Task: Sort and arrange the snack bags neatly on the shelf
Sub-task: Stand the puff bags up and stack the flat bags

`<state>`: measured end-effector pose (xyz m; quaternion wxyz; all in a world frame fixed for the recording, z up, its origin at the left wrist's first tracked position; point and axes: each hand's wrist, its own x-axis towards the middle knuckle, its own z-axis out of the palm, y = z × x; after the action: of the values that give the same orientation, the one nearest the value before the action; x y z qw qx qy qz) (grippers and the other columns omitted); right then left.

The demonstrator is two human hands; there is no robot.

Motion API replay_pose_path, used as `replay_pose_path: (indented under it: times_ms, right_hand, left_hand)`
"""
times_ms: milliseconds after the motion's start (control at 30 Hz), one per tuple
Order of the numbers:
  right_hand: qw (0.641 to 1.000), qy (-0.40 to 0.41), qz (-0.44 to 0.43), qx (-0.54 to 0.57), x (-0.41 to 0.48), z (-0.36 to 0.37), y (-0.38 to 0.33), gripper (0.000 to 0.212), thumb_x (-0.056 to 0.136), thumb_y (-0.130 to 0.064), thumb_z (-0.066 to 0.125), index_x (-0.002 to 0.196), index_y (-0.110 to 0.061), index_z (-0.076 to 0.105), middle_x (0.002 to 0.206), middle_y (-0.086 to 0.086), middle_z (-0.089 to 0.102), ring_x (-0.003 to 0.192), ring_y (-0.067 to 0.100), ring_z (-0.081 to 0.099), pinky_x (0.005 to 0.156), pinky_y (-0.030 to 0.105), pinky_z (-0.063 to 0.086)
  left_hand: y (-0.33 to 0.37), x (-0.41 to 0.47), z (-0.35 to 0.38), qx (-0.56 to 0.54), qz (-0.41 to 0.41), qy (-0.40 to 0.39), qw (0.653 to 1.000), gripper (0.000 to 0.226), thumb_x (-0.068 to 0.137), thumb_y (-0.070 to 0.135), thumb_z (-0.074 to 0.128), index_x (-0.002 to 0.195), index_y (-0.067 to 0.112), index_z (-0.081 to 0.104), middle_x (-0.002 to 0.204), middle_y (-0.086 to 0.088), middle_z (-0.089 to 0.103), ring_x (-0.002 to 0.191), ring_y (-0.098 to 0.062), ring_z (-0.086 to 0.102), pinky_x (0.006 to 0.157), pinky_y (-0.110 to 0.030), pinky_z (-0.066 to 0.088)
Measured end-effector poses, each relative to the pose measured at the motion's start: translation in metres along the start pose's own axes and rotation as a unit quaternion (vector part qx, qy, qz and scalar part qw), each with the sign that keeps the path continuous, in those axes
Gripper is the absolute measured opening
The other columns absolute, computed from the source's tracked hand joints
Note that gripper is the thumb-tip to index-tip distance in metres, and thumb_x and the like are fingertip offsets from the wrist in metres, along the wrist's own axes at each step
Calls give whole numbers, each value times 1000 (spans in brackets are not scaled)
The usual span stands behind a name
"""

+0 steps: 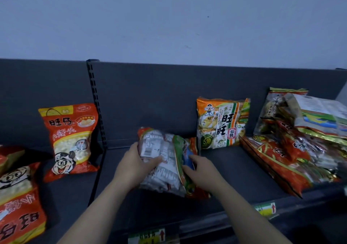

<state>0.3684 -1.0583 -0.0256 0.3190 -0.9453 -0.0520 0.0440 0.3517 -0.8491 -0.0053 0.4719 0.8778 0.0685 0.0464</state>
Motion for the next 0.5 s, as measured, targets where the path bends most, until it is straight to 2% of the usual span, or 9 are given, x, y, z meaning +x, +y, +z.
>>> replay_pose_path:
  times_ms: [67,200,267,333,400,500]
  right_hand:
    - [999,43,-29,8,-9,-18,-7,61,97,-40,54,149,-16,35,151,1,40,134,19,43,104,28,39]
    - [986,151,-66,0,-22,-67,-17,47,94,-34,59,138,-17,53,138,-1,56,122,15,52,93,21,39]
    - [978,198,-58,-16,-29,-96,-14,44,93,-32,60,134,-17,57,134,-1,59,121,16,53,92,21,39]
    - [969,242,-33,-35,-37,-126,-3,43,91,-34,60,130,-16,61,132,1,61,120,19,56,97,27,43]
    - [959,280,-10,-54,-46,-156,13,41,90,-34,61,126,-14,64,126,4,65,113,23,60,96,33,47]
    - [944,319,28,-87,-59,-201,45,38,91,-33,59,115,-4,66,111,12,68,99,29,61,84,37,49]
  left_hand:
    - [20,-8,-9,-9,41,26,999,55,73,52,78,107,38,37,102,16,52,88,-9,55,74,-31,47]
    - [59,-4,-9,-39,110,55,992,56,66,59,76,108,42,44,111,12,59,98,-12,60,86,-43,53]
    - [84,0,0,-55,135,32,989,62,62,63,73,113,40,47,114,11,59,102,-14,60,91,-44,51]
    - [110,3,17,-72,160,-11,984,59,58,63,69,110,41,51,112,11,61,101,-12,61,91,-43,52]
    - [137,2,38,-93,185,-58,977,55,59,55,69,109,40,53,110,12,64,100,-10,62,89,-40,53]
    - [180,0,75,-127,223,-110,960,51,73,37,76,118,31,54,109,14,66,100,-7,64,84,-28,52]
